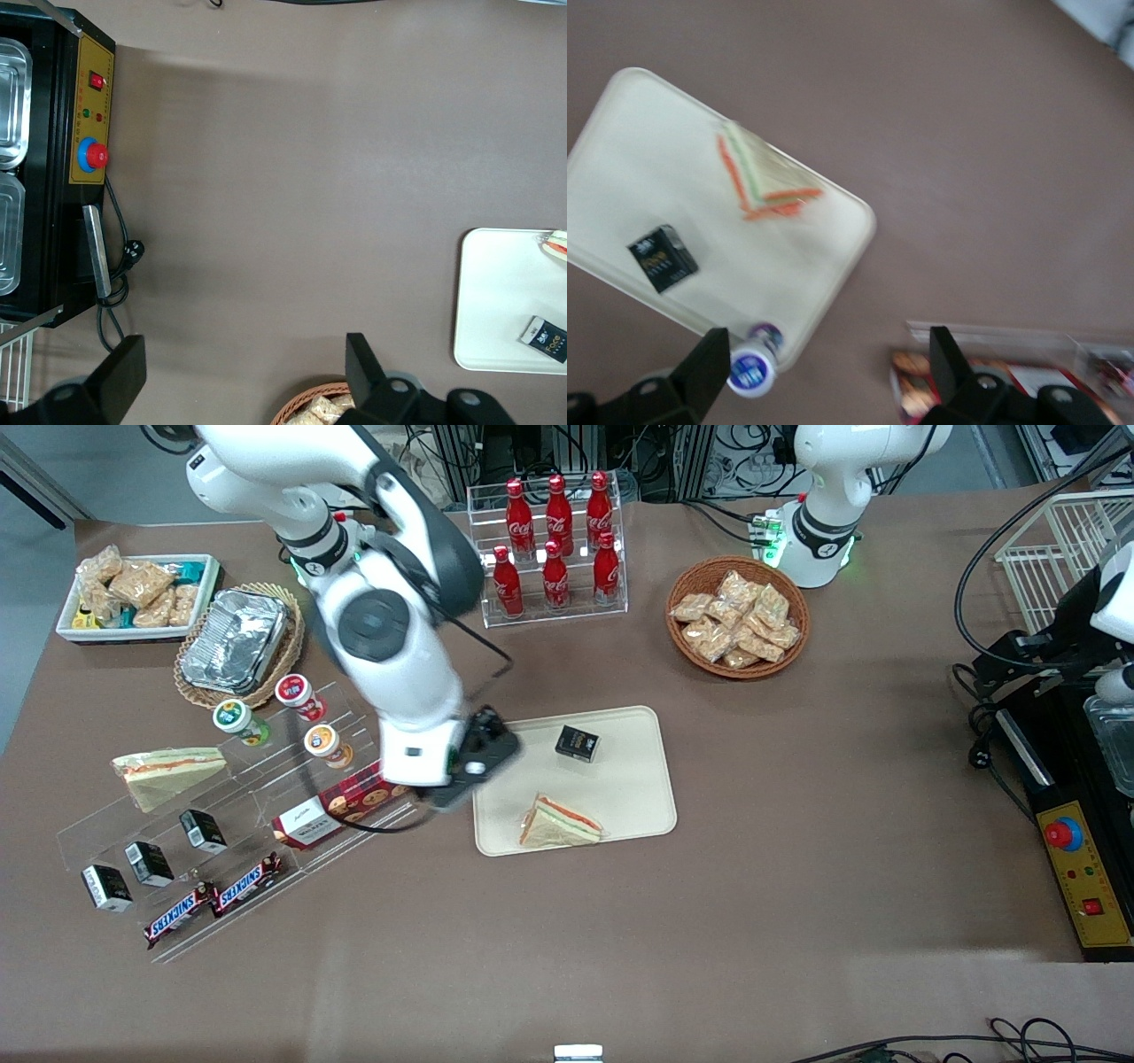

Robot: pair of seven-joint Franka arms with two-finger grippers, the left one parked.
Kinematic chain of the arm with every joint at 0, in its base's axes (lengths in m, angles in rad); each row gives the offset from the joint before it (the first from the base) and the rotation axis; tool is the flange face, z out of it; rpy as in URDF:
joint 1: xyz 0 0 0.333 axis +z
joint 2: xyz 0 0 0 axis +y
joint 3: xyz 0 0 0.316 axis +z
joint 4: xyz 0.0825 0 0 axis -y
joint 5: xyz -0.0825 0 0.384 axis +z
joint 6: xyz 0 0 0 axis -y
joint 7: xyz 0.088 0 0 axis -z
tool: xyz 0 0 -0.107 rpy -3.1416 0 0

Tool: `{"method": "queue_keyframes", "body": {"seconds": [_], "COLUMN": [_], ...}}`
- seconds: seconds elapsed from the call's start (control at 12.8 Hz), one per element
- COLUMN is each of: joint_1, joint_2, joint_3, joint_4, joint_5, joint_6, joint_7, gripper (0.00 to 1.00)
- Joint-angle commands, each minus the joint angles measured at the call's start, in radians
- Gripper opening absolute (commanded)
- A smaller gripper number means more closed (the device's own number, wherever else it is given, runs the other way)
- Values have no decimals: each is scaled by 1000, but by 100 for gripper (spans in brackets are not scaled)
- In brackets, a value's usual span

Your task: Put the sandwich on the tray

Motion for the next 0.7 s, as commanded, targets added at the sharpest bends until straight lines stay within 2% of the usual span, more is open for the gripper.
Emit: {"method": "queue_keyframes", "body": {"seconds": [0.0,0.08,0.23,0.39,0.62], "joint_1": [-57,-70,-85,-160,-263], "joint_2": [-120,-146,-206,-267,-336], "joint_3": [-23,-28,-28,-16,-4], "joint_4": [-36,-42,-65,-87,-102], "joint_5": [-65,-86,-259,-278,-264], "joint_6": [-96,-135,-173,-183,-189], "joint_7": [125,229,407,405,278], "gripper": [100,100,100,100,100]}}
